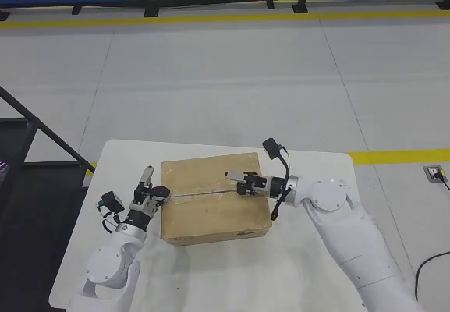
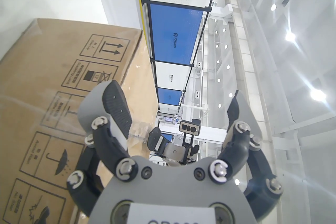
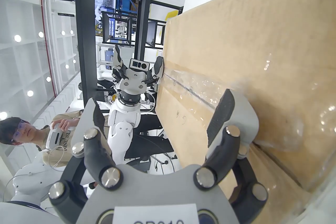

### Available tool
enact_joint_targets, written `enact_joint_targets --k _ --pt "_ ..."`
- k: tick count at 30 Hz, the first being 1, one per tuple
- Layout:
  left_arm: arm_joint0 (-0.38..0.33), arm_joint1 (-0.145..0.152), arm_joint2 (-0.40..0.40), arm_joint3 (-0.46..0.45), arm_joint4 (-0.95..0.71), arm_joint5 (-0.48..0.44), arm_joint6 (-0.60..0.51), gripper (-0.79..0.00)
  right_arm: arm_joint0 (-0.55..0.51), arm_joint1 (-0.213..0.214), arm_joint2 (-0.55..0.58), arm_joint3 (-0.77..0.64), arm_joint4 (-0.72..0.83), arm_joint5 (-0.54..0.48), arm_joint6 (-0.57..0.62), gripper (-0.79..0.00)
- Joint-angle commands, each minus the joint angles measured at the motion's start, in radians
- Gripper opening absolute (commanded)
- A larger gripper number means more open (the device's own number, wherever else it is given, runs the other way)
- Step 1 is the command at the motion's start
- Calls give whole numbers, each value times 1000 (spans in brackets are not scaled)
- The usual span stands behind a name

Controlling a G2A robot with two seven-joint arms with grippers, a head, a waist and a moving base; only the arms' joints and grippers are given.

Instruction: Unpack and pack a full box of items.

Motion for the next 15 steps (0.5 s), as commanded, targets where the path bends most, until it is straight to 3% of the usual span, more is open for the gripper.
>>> enact_joint_targets --k 1,12,15 --pt "-1 0 0 1 -2 0 -1 0 -23 9 24 -35 -2 31 1 0" --pt "0 0 -4 1 -6 2 -5 0 -49 29 72 -32 39 37 20 0" --pt "1 1 -8 0 -9 3 -9 0 -60 30 74 -51 44 -34 -8 0"
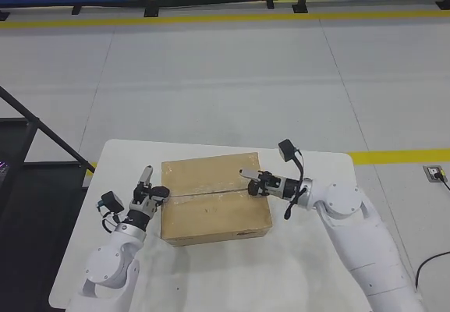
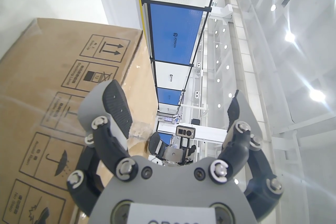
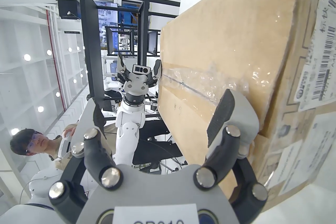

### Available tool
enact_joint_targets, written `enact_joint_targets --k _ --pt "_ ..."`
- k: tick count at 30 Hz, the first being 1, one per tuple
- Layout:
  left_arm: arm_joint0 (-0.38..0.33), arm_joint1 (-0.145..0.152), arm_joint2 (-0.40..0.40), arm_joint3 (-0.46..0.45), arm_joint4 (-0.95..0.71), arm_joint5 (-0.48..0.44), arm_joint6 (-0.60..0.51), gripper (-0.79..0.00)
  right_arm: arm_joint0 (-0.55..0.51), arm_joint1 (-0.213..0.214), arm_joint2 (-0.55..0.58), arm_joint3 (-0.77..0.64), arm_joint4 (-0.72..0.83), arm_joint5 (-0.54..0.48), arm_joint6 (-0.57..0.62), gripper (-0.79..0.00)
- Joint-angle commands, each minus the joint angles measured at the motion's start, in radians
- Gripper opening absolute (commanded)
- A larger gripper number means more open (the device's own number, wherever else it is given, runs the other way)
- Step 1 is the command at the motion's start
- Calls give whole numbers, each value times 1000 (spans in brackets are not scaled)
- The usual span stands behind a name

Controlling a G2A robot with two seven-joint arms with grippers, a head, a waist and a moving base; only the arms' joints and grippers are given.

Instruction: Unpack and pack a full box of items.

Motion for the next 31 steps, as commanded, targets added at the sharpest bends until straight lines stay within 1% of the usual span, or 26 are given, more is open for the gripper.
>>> enact_joint_targets --k 1,3,6,8,11,14,16,18,20,23,26,28,31 --pt "1 0 -2 -1 -4 1 -3 0 -10 1 -2 -11 -1 -38 -16 0" --pt "1 1 -3 -2 -2 2 -5 0 -5 0 -11 -8 -1 -26 -16 0" --pt "6 1 -5 -7 -3 -1 -6 0 21 -3 -26 34 -14 36 -37 0" --pt "10 2 -9 -12 -5 -2 -9 0 32 -6 -35 61 8 48 -23 0" --pt "16 3 -18 -16 -10 -3 -12 0 47 -7 -43 90 17 49 -11 0" --pt "22 4 -26 -23 -15 -6 -16 0 42 -5 -44 78 12 34 -16 0" --pt "30 4 -33 -35 -24 -11 -19 0 25 -1 -34 45 5 15 -44 0" --pt "40 5 -45 -54 -39 -22 -22 0 -10 5 -14 -16 -9 -44 -86 0" --pt "55 6 -64 -78 -59 -35 -26 0 -65 15 21 -88 -38 -107 -154 0" --pt "80 9 -103 -119 -105 -50 -33 0 -165 29 76 -208 -82 -171 -250 0" --pt "105 12 -144 -155 -152 -61 -54 0 -251 42 122 -302 -148 -192 -312 0" --pt "114 13 -164 -166 -175 -65 -66 0 -251 42 122 -302 -148 -192 -312 0" --pt "115 13 -165 -167 -176 -65 -66 -1 -254 42 123 -305 -157 -192 -314 0"
